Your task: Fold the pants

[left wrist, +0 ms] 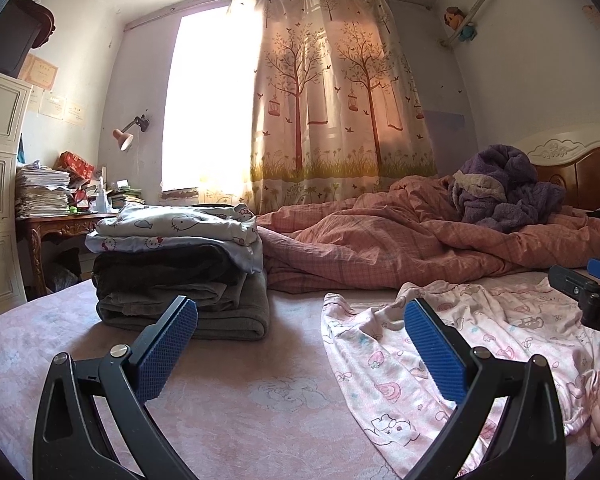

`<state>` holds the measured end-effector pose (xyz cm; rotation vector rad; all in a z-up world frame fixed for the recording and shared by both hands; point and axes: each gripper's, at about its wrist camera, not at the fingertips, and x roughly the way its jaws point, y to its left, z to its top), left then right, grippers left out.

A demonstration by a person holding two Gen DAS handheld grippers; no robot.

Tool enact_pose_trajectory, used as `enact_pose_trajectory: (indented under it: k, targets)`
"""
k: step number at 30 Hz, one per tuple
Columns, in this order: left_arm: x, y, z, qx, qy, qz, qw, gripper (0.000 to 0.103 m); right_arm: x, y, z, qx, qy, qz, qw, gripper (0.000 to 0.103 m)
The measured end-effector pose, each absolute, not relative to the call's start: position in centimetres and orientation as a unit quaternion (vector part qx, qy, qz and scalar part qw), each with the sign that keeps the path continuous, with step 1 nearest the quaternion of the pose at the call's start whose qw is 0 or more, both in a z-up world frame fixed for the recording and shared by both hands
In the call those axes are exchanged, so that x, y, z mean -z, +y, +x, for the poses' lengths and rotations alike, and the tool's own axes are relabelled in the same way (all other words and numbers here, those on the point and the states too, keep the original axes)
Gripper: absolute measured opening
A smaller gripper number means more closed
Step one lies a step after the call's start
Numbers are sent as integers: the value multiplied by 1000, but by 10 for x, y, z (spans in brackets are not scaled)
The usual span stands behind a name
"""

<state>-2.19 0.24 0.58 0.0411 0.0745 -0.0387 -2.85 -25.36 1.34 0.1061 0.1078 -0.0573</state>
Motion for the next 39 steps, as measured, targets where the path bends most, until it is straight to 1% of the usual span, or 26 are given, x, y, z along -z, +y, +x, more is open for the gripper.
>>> enact_pose_trajectory:
  k: [4,6,9,12,16,22,25,30,35,37,38,39]
  targets:
    - [-12,8,-38,-13,-3,14,1000,103,-18,-262,-43,48,41,69,996,103]
    - [-19,2,-38,-16,7,40,999,103,-22,-260,-48,60,47,48,996,103]
    - [-28,-10,-31,30,34,72,996,103,-31,-257,-51,73,62,5,995,103]
    - [-38,-26,-32,11,13,103,995,103,-44,-260,-57,113,63,-14,991,103]
    - [-56,-35,-40,35,16,85,996,103,-61,-259,-68,127,56,-71,988,103]
    - [-65,-45,-46,29,10,83,996,103,-66,-268,-91,160,31,-82,983,103]
    - [-66,-52,-45,29,10,92,995,103,-70,-293,-93,192,49,-55,979,103]
    - [-81,-65,-50,30,-12,75,997,103,-86,-357,-107,172,69,30,982,103]
    - [-107,-84,-52,54,-11,50,997,103,-107,-402,-117,235,56,10,970,103]
    - [-111,-94,-52,56,-7,55,997,103,-119,-432,-123,251,63,59,964,102]
    - [-113,-100,-52,58,-5,55,997,103,-119,-432,-123,251,63,59,964,102]
    - [-115,-103,-54,63,-6,54,997,103,-127,-468,-135,238,54,125,962,100]
